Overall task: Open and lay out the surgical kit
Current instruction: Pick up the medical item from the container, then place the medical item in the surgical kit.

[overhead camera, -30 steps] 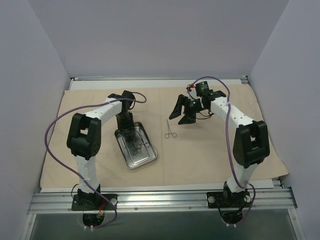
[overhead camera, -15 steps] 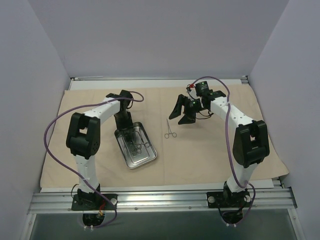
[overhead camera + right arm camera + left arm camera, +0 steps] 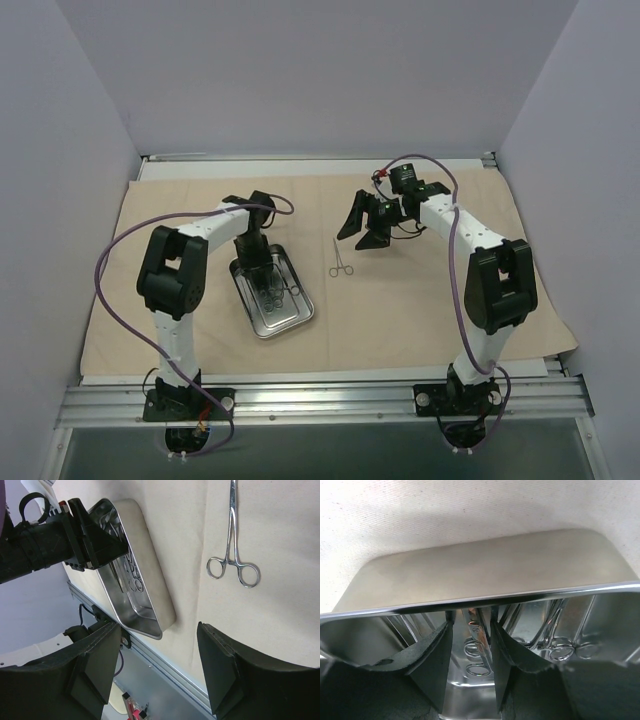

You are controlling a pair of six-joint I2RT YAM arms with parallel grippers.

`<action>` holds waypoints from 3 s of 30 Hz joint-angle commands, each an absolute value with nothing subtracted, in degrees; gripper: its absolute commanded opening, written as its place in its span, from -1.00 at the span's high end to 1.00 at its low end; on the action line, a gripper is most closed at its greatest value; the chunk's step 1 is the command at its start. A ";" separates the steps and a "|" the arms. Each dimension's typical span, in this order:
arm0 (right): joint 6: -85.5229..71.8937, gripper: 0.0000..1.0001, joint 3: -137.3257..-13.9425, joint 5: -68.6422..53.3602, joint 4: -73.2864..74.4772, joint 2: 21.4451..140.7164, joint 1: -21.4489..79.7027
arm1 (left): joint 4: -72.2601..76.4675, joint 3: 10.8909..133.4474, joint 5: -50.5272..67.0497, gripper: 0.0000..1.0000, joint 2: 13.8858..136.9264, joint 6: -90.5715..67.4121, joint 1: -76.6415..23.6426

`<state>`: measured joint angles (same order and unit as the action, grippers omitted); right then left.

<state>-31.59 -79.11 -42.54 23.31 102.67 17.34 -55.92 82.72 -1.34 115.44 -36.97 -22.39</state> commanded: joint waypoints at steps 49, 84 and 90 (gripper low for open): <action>-38.84 -0.17 -77.61 -67.76 -10.63 96.77 26.54 | -36.57 86.23 43.23 0.95 91.67 -38.84 -19.95; -64.93 0.59 -64.17 -72.77 -47.61 95.89 26.89 | -16.35 79.54 51.50 0.95 90.61 -53.88 -18.72; -93.21 1.00 -58.98 -72.69 -85.11 100.71 26.55 | -14.59 79.54 52.29 0.90 91.58 -54.49 -18.55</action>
<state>-75.94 -59.72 -70.35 -55.00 99.26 26.20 -18.09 79.50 51.81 92.47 -54.06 -18.87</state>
